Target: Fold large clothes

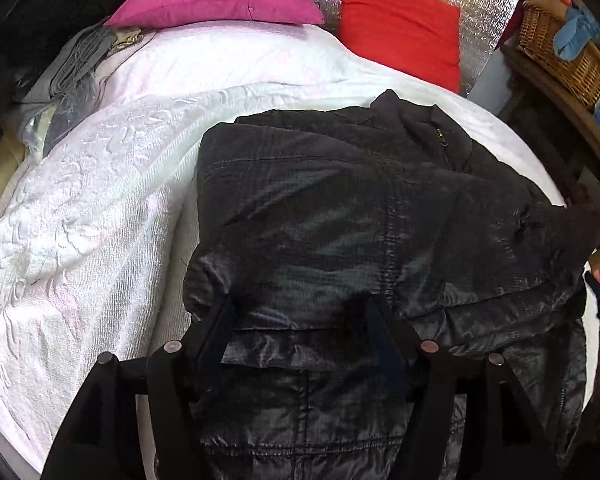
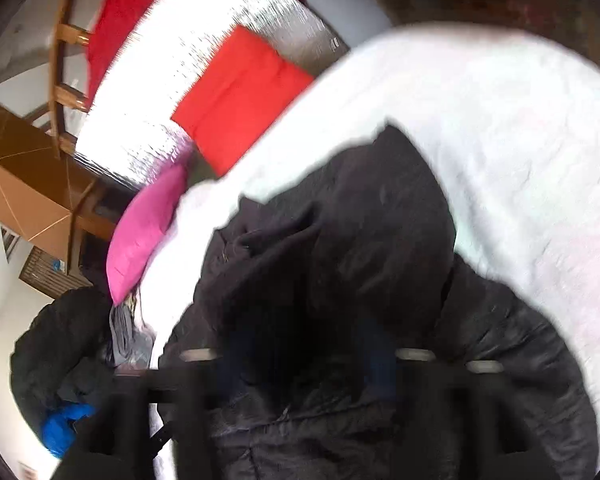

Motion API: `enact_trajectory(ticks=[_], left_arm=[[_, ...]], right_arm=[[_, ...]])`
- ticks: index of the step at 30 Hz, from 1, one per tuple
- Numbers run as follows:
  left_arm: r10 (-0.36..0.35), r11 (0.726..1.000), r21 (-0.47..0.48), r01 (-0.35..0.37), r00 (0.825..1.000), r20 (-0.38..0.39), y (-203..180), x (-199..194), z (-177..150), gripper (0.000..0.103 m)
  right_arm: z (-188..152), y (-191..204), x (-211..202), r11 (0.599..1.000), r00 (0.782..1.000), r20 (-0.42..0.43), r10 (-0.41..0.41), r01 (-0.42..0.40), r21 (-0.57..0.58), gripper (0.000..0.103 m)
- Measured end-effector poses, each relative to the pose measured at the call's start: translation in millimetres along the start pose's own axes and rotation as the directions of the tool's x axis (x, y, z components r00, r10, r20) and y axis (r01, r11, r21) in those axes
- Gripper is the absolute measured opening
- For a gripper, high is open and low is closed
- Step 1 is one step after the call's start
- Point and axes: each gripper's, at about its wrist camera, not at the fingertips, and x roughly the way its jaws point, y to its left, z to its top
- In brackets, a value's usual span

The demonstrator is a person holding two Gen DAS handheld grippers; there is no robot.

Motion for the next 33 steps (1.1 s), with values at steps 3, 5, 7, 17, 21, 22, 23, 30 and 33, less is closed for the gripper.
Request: enact_trajectory(ticks=[3, 5, 7, 17, 21, 22, 23, 30, 33], left_arm=[[0.011, 1.000, 0.004, -0.011, 1.000, 0.001, 0, 6, 1, 0.071], [0.023, 1.000, 0.016, -0.023, 1.000, 0.003, -2, 7, 1, 0.072], [0.042, 0.999, 0.032, -0.042, 0.999, 0.005, -4, 13, 0, 0.072], [0.051, 0.998, 0.032, -0.052, 0.998, 0.029, -6, 19, 3, 0.075], [0.007, 1.000, 0.003, -0.008, 0.998, 0.070, -4, 8, 6, 0.075], [0.005, 1.000, 0.004, -0.006, 0.997, 0.079, -5, 5, 6, 0.075], [0.009, 1.000, 0.013, -0.010, 0.997, 0.080, -7, 5, 6, 0.075], [0.157, 0.980, 0.124, -0.155, 0.988, -0.005, -24, 36, 0, 0.076], [0.112, 0.991, 0.074, -0.113, 0.994, 0.005, -17, 28, 4, 0.076]], right_arm=[[0, 6, -5, 0.997, 0.997, 0.018, 0.077, -0.077, -0.023, 0.087], [2, -1, 1, 0.990, 0.990, -0.002, 0.141, -0.141, 0.024, 0.087], [3, -15, 5, 0.978, 0.982, -0.012, 0.189, -0.187, 0.092, 0.087], [-3, -26, 53, 0.994, 0.992, -0.108, 0.069, -0.059, 0.088, 0.014], [-1, -8, 23, 1.000, 0.999, 0.019, 0.027, -0.027, 0.001, 0.012], [0, -1, 11, 0.999, 0.998, 0.063, 0.022, -0.019, -0.037, 0.012], [1, 4, 1, 0.998, 0.995, 0.102, 0.009, -0.002, -0.065, 0.012], [2, -37, 29, 0.995, 0.977, -0.188, -0.097, 0.100, 0.008, 0.016], [12, -40, 9, 0.998, 0.986, -0.159, -0.043, 0.049, 0.035, 0.020]])
